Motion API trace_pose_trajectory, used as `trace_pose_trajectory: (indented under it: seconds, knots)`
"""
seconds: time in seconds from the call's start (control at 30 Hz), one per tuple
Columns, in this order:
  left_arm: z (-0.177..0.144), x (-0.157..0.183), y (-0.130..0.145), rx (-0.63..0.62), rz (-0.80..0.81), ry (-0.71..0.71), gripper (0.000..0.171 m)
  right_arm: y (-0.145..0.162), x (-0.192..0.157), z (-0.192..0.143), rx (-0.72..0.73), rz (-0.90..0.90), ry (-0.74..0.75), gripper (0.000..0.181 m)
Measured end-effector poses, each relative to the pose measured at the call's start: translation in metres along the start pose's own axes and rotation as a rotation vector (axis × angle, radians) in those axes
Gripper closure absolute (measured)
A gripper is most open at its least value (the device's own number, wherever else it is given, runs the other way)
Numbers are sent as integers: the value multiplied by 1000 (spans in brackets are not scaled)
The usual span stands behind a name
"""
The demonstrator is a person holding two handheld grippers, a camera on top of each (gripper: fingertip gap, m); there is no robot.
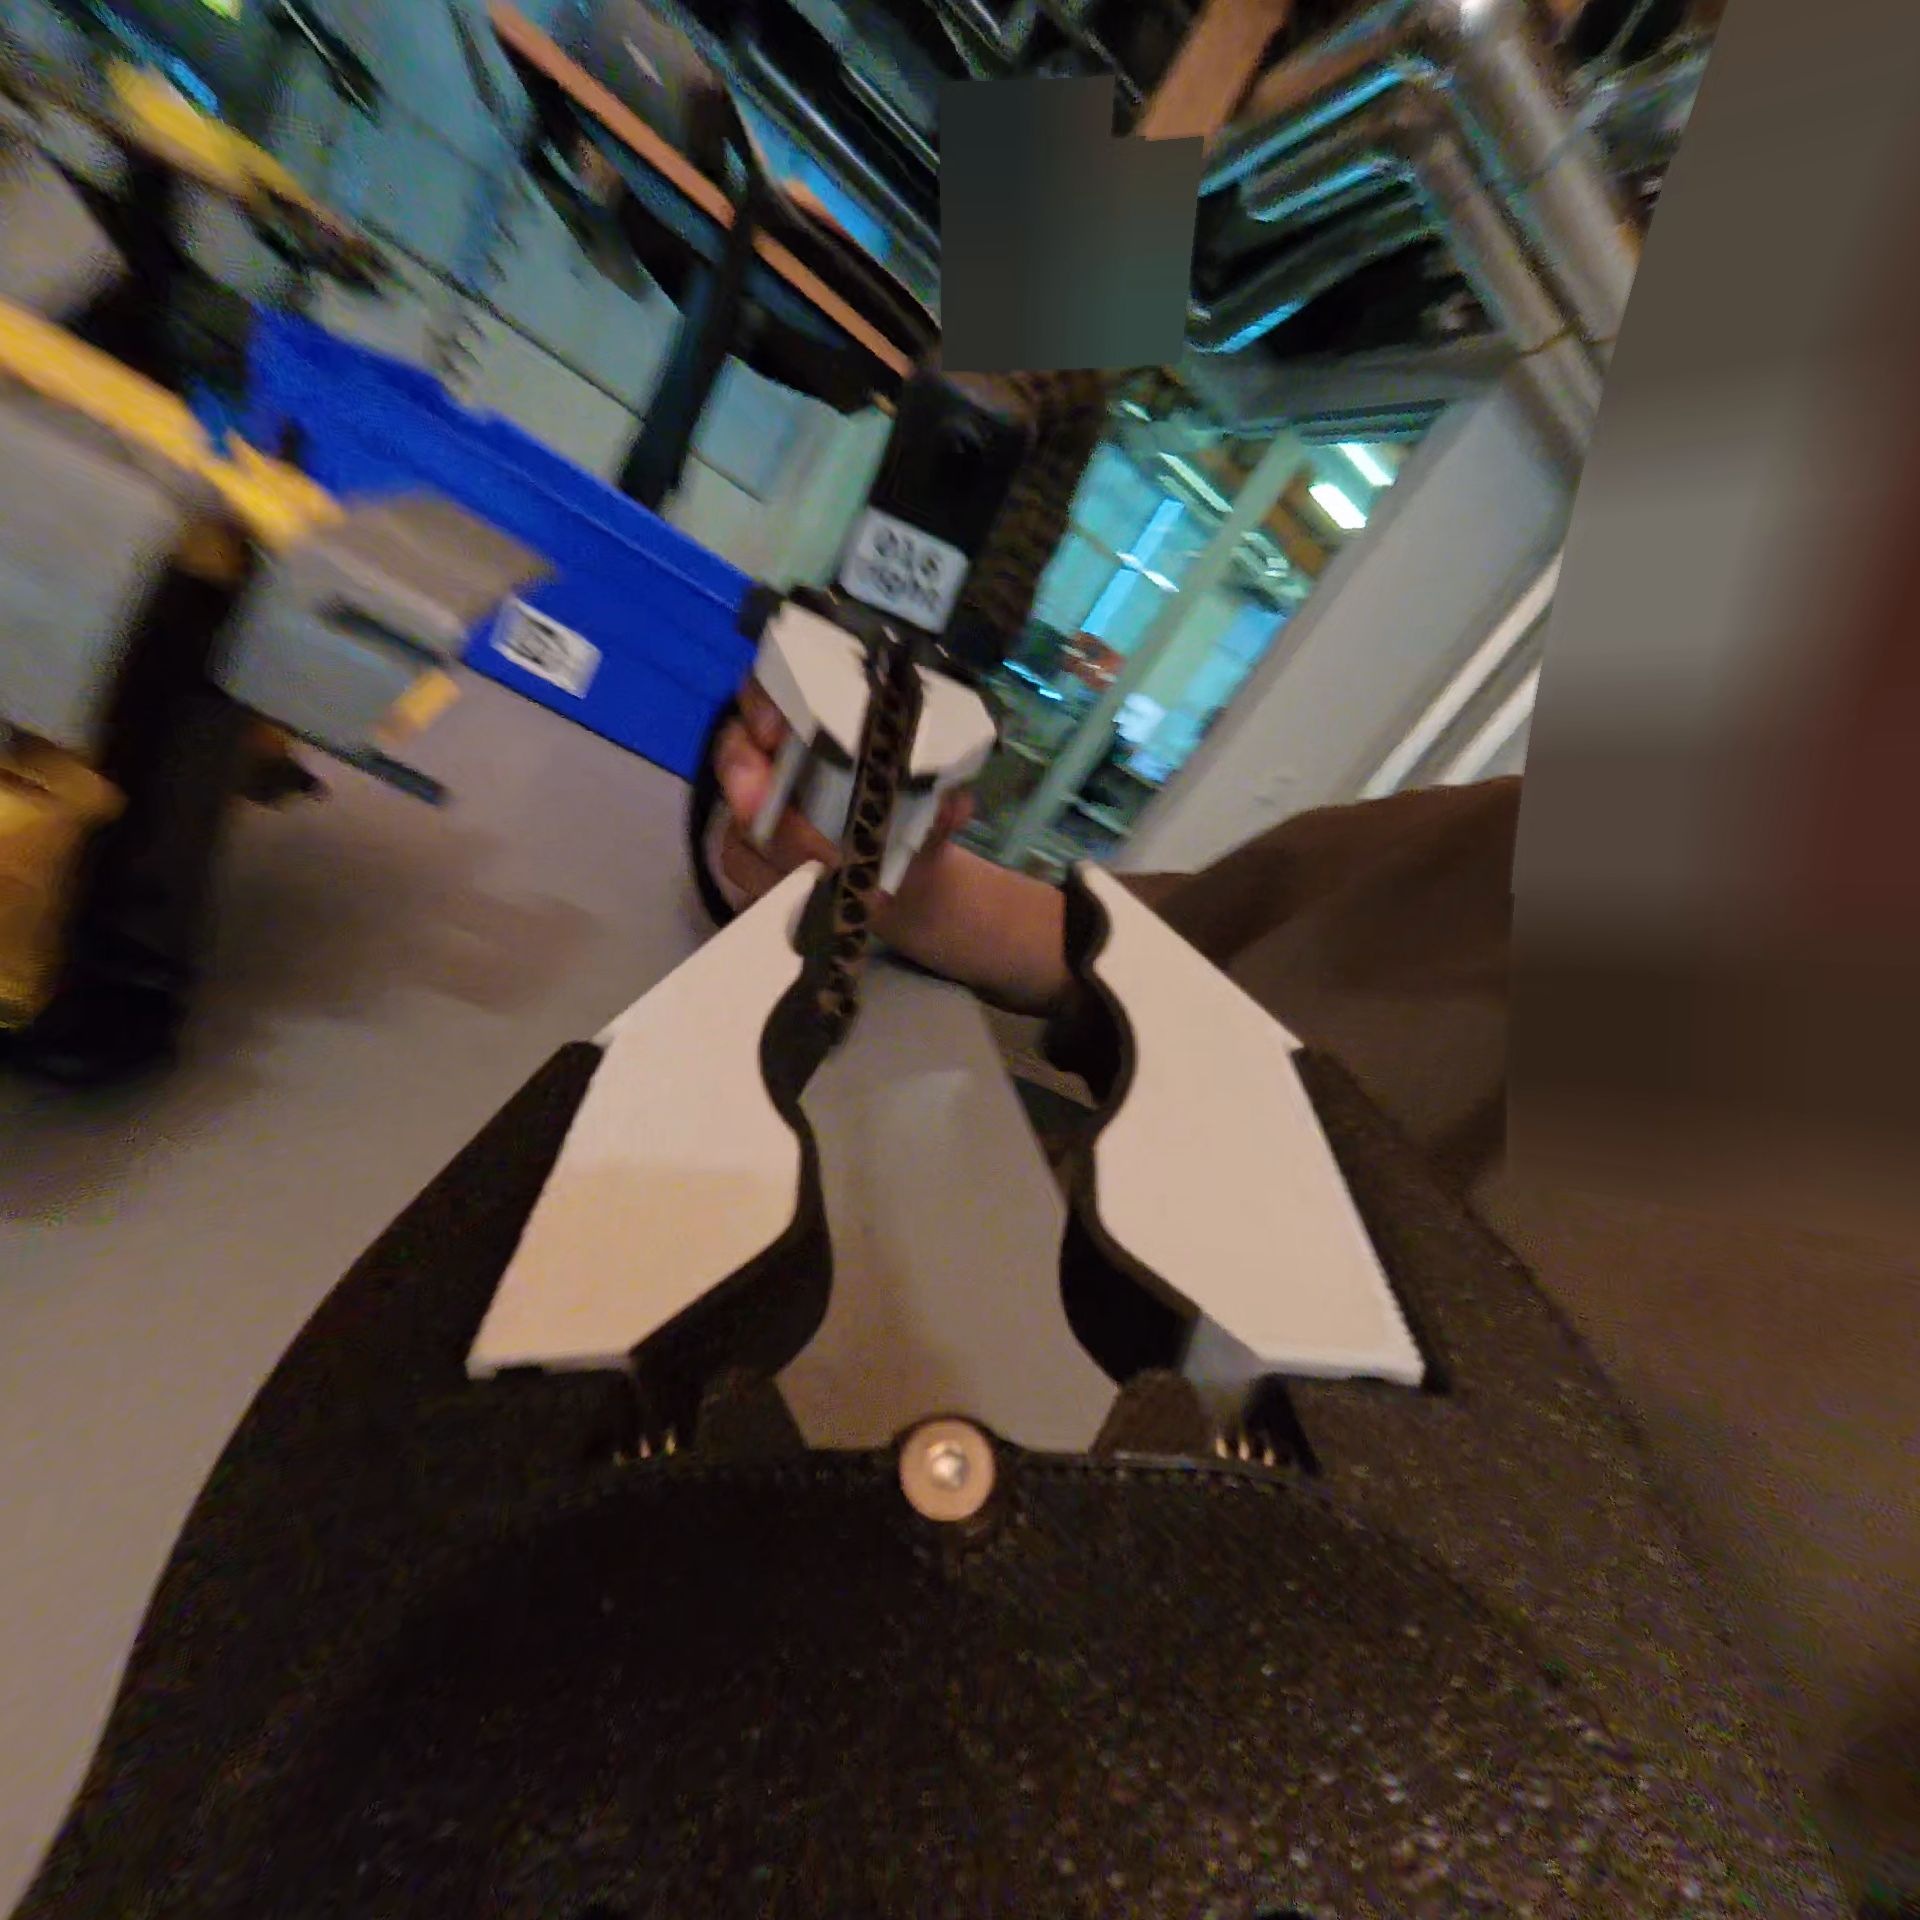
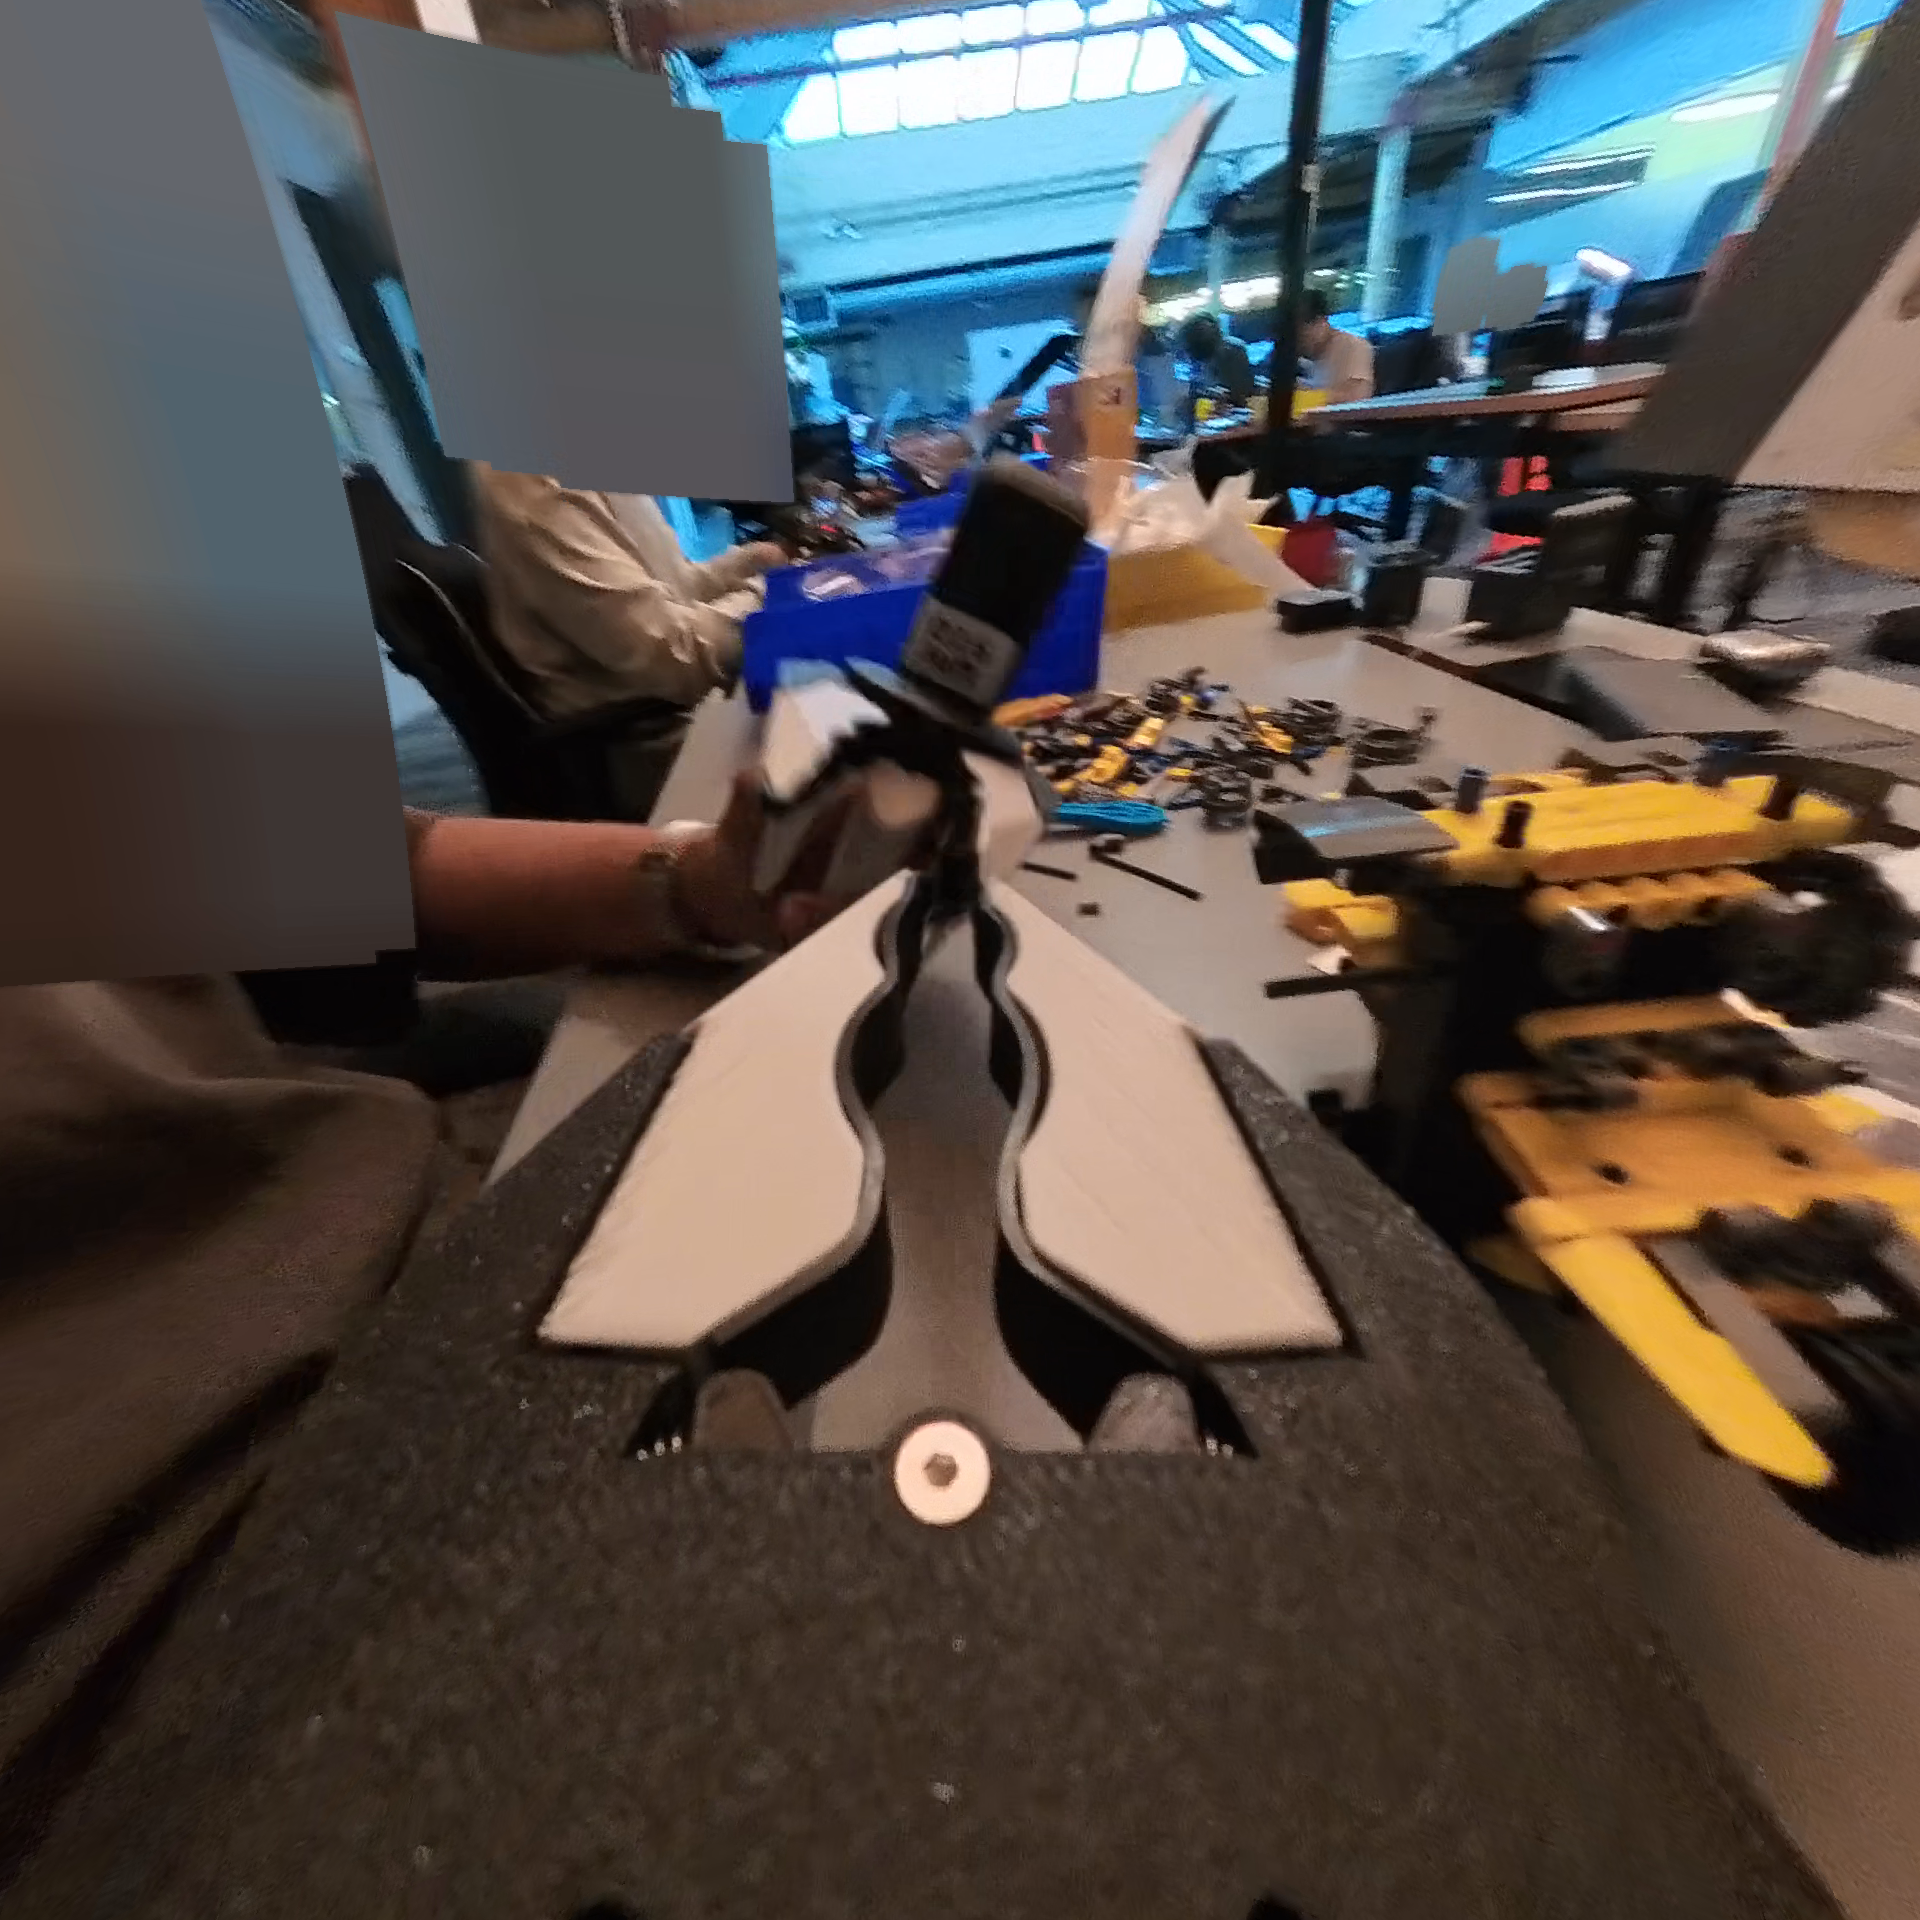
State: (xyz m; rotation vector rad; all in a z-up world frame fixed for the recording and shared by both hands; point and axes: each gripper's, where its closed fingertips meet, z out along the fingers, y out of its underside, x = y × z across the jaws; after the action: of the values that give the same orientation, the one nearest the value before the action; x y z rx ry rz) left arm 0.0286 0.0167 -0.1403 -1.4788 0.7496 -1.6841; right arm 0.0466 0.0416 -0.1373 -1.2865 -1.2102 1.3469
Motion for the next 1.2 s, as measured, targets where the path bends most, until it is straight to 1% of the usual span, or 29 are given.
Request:
trace_pose_trajectory:
  seconds: [0.03,0.07,0.1,0.2,0.3,0.33,0.4,0.5,0.57,0.63,0.67,0.77,0.83,0.9,0.93,0.97,1.03,1.1,1.17,1.2]
  knots:
    - [-7,-1,-8,10,76,-58,128,3,6,0,-14,-13,48,174]
    - [-13,-2,-15,7,158,-120,124,7,17,0,-38,-30,115,174]
    - [-18,-5,-22,7,238,-200,117,10,21,0,-60,-48,144,174]
    - [-26,-15,-42,1,420,-382,91,15,35,-3,-104,-46,208,174]
    - [-19,-32,-54,-87,512,-493,60,32,50,-6,-230,-47,287,174]
    - [-14,-39,-56,-130,527,-515,54,38,55,-8,-282,-48,318,174]
    - [-4,-51,-63,-194,574,-528,51,45,59,-9,-366,-60,362,174]
    - [4,-72,-74,-219,606,-525,48,53,67,-13,-469,-99,455,174]
    - [2,-86,-73,-244,599,-540,46,61,74,-12,-538,-109,514,174]
    - [1,-88,-69,-217,573,-534,47,67,77,-7,-583,-90,535,174]
    - [-1,-85,-64,-225,565,-522,48,67,78,-5,-590,-77,548,174]
    - [-20,-91,-54,-264,617,-601,53,65,80,-3,-617,-68,566,174]
    - [-27,-83,-52,-245,675,-615,65,63,78,-3,-612,-63,561,174]
    - [-25,-67,-48,-229,768,-600,89,61,75,-6,-594,-47,559,174]
    - [-19,-60,-40,-243,795,-571,97,60,73,-7,-582,-35,555,174]
    - [-13,-56,-29,-272,798,-547,104,58,71,-9,-567,-18,547,174]
    - [1,-59,-3,-352,768,-520,104,55,64,-9,-532,27,513,174]
    - [10,-70,16,-436,754,-546,113,47,55,-8,-479,72,472,174]
    - [13,-80,26,-512,796,-598,124,37,46,-4,-418,121,422,174]
    - [14,-84,27,-523,819,-631,132,32,41,-3,-386,146,395,174]
